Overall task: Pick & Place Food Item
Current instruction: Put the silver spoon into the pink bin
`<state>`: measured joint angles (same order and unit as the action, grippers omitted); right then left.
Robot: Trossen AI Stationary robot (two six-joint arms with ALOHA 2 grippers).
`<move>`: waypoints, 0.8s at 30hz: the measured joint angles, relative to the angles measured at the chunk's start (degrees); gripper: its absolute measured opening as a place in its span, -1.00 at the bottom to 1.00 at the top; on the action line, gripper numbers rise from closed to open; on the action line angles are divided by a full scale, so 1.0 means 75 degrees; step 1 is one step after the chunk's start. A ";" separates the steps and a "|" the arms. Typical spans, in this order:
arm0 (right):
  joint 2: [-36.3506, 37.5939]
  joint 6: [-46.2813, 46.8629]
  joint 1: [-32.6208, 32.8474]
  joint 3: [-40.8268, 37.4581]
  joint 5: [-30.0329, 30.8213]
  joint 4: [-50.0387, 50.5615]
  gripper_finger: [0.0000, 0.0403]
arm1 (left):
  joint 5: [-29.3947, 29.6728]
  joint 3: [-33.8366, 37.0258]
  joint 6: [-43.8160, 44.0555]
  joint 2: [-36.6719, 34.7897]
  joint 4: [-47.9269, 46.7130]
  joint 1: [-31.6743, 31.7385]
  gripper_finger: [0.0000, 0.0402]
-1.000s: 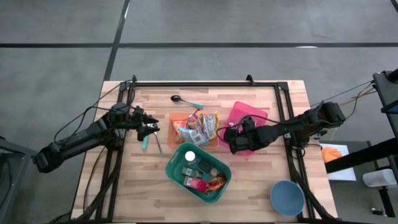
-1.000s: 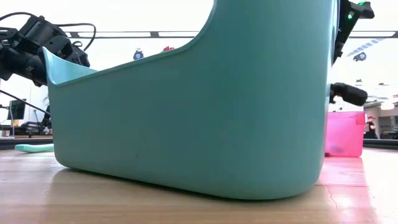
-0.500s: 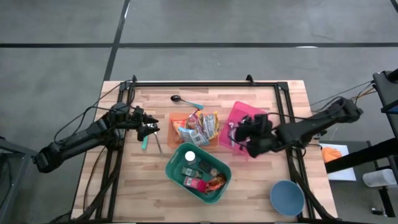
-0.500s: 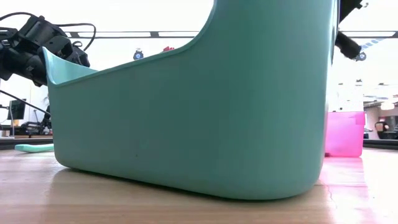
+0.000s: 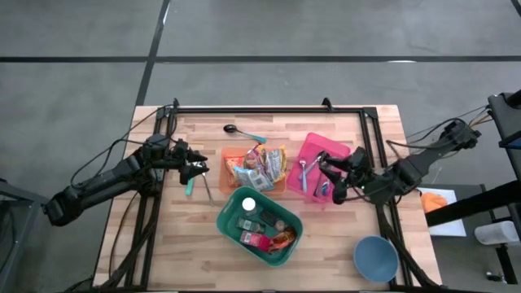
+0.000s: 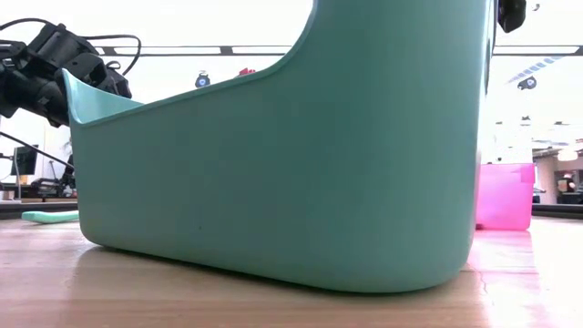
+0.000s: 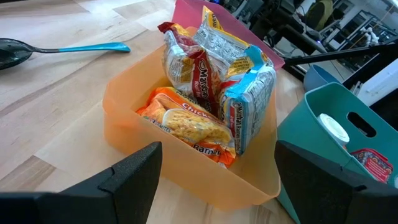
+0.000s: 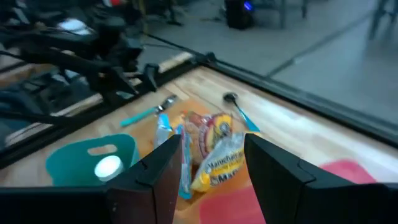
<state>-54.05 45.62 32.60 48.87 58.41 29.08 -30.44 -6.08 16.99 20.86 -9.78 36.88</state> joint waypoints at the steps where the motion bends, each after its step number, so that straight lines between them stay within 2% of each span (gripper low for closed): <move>1: 0.0191 -0.0405 0.0017 -0.0233 -0.0042 -0.0428 -0.15 | 0.0000 -0.0001 0.0000 0.0000 -0.0002 0.0000 0.57; 6: 0.1364 -0.2462 0.0003 -0.1918 -0.0912 -0.3407 -0.15 | 0.0000 -0.0001 0.0000 0.0000 -0.0009 0.0000 0.57; 10: 0.2340 -0.4111 0.0003 -0.3469 -0.2080 -0.6450 -0.15 | 0.0000 0.0000 0.0000 0.0000 -0.0015 0.0000 0.57; 13: 0.2923 -0.4840 0.0003 -0.4431 -0.2896 -0.8030 -0.15 | 0.0000 -0.0001 0.0000 0.0000 -0.0033 0.0000 0.57; 16: 0.3431 -0.4798 0.0003 -0.5112 -0.3025 -0.8573 -0.15 | 0.0000 -0.0001 0.0000 0.0000 -0.0064 0.0000 0.57; 24: 0.4551 -0.4289 0.0003 -0.6242 -0.2993 -0.8588 -0.15 | 0.0000 0.0000 0.0000 -0.0003 -0.0061 0.0000 0.57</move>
<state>-19.92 13.45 32.62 2.05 35.97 -35.33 -30.44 -6.08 16.99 20.84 -10.24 36.88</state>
